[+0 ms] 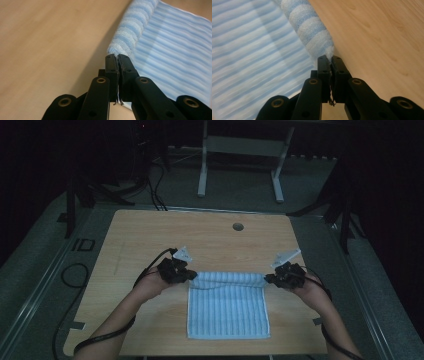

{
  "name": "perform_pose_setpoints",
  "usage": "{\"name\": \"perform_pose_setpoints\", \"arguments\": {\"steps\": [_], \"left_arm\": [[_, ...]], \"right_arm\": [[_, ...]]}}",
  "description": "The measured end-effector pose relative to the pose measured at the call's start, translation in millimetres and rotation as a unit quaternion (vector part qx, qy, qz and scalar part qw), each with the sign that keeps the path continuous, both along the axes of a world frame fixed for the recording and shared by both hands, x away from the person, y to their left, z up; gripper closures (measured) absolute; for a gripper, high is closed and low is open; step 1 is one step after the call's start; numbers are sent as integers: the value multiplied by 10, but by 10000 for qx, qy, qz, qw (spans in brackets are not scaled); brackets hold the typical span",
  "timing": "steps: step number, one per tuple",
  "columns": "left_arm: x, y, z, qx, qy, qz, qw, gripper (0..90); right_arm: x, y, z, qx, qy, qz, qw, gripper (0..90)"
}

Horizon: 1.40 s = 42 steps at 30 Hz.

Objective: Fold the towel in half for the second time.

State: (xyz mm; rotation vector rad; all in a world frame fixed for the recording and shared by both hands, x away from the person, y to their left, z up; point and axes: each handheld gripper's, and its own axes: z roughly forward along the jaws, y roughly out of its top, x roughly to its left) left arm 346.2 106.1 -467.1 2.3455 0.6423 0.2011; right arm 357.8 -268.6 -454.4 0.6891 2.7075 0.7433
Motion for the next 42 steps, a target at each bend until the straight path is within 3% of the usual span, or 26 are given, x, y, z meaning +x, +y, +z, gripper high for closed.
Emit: {"name": "perform_pose_setpoints", "arguments": {"steps": [1,3,4,6,12,14,18,19,20,21,24,26,30,33,37,38,40,42], "left_arm": [[-66,0,12,-29,44,-58,10000,866],[-221,6,46,-102,-82,-125,9998,866],[-290,15,63,-149,-46,-201,9997,866],[-432,37,98,-112,-155,-263,9995,866],[-812,63,32,-122,-66,-444,9989,861],[-906,53,-21,-85,86,-660,9977,857],[-1005,44,-96,-59,227,-792,9966,836],[-1007,45,-111,-84,259,-768,9967,814],[-1007,45,-111,-84,259,-768,9967,775],[-978,57,-113,-186,292,-708,9969,775],[-887,44,-102,-154,393,-540,9976,621],[-826,5,-133,-200,486,-507,9973,573],[-744,-154,-315,-71,624,-542,9966,467],[-703,-256,-453,114,645,-607,9960,456],[-673,-349,-584,470,575,-585,9955,456],[-677,-364,-608,502,532,-567,9957,456],[-662,-355,-626,474,577,-577,9955,456],[-627,-324,-626,460,580,-567,9956,457]], "right_arm": [[-114,-13,-4,24,-21,58,10000,868],[-292,-30,0,34,-90,82,9999,869],[-383,-36,13,25,-121,102,9999,869],[-564,-52,61,82,-214,175,9996,869],[-982,-69,131,180,-289,350,9988,868],[-1089,-73,82,136,-167,412,9989,868],[-1205,-74,-76,81,112,444,9989,850],[-1215,-74,-105,65,203,462,9987,799],[-1215,-74,-105,65,203,462,9987,799],[-1222,-80,-136,77,177,464,9987,742],[-1144,-96,-122,284,239,341,9987,637],[-1077,-68,-135,257,180,330,9990,622],[-927,24,-282,264,323,370,9984,590],[-834,88,-423,253,422,478,9976,581],[-717,145,-599,50,546,532,9971,572],[-686,150,-640,-46,549,529,9971,572],[-636,158,-691,13,696,487,9964,571],[-589,164,-695,8,698,484,9964,571]]}}
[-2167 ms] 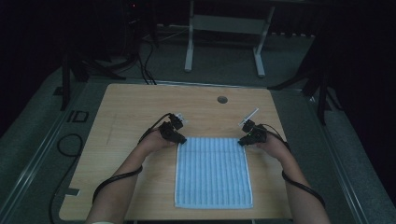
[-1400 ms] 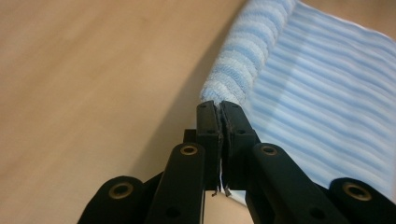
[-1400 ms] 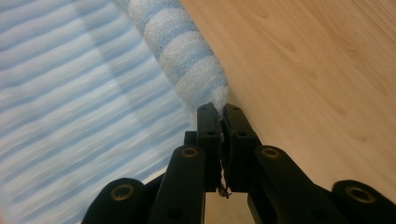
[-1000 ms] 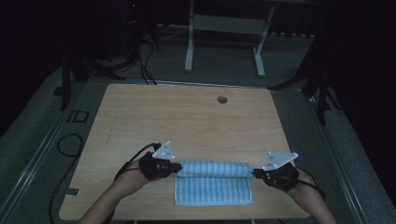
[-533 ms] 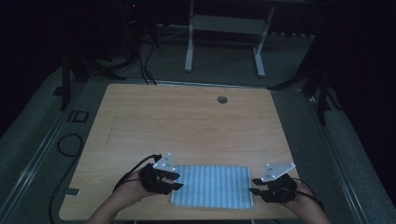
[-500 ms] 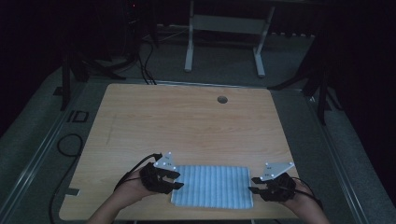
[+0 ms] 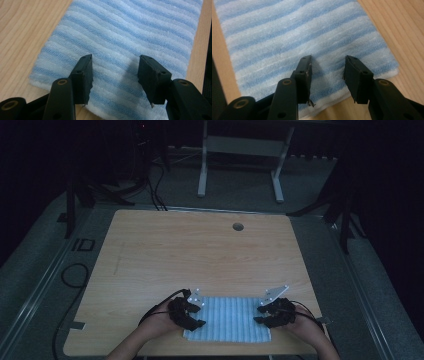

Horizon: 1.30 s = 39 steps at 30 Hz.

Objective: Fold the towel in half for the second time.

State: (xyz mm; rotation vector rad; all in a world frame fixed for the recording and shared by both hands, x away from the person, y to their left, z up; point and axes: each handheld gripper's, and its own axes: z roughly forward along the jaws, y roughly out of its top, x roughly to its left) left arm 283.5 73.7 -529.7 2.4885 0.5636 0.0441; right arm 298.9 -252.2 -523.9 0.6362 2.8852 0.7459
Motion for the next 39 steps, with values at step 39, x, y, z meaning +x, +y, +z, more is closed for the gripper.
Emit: {"name": "perform_pose_setpoints", "arguments": {"steps": [39], "left_arm": [[1186,695,17,291,25,1107,9934,467]], "right_arm": [[1414,839,-11,-48,74,-195,9998,575]]}}
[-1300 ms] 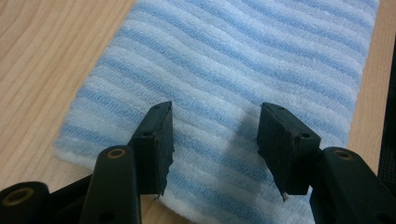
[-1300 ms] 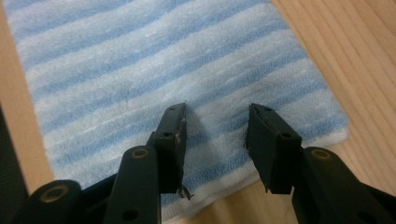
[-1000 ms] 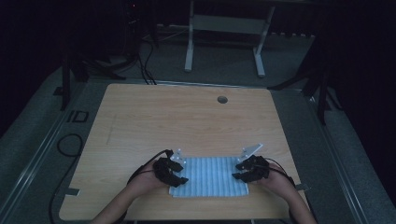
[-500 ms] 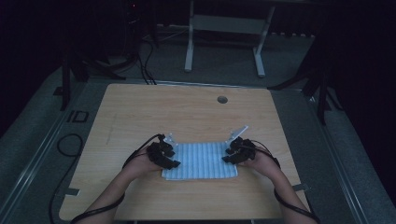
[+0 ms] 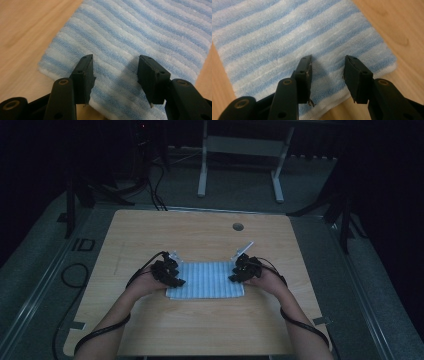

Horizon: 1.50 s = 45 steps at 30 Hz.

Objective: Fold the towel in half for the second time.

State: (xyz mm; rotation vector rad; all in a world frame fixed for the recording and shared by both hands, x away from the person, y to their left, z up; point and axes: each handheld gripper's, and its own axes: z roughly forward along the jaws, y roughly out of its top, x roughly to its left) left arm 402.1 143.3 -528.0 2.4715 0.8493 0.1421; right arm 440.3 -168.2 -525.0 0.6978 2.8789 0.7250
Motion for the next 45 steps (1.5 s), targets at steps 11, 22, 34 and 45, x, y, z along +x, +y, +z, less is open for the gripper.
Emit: {"name": "perform_pose_setpoints", "arguments": {"steps": [11,22,34,45], "left_arm": [[236,75,19,226,-1,197,9996,467],[133,144,104,-249,-13,419,9988,392],[-114,134,111,-610,-289,667,9955,140],[-380,312,2,-810,-506,917,9912,14]], "right_arm": [[280,204,21,-185,40,-59,9998,570],[219,159,108,59,35,-75,9999,467],[44,-14,163,756,148,-106,9970,140],[-209,-232,102,1193,-333,-367,9916,124]]}}
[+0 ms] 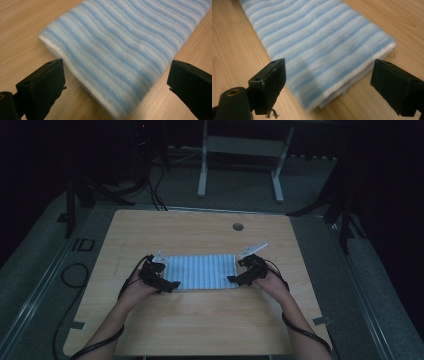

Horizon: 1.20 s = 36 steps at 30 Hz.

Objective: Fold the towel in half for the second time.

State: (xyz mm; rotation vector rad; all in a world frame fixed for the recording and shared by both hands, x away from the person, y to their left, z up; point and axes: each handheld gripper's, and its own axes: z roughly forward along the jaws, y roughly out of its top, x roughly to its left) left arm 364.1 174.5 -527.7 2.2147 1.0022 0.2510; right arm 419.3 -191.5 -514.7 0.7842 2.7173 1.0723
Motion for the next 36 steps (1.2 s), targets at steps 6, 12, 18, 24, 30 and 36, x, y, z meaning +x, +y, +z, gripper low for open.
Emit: {"name": "perform_pose_setpoints", "arguments": {"steps": [6,12,18,24,30,36], "left_arm": [[-155,75,-34,67,31,33,10000,13],[-286,170,-79,-26,4,91,10000,14],[-412,292,-130,-160,-119,148,9997,14],[-489,402,-198,-151,-20,277,9995,14],[-574,515,-235,-286,-62,501,9983,14],[-672,638,-252,-264,-135,734,9969,14]], "right_arm": [[-112,-194,-81,101,-33,-168,9998,124],[-262,-386,-94,182,-167,-344,9991,123],[-395,-607,-132,377,-270,-488,9977,118],[-533,-828,-165,501,-372,-726,9954,117],[-662,-1042,-222,538,-347,-940,9935,105],[-790,-1210,-260,517,-400,-1176,9909,105]]}}
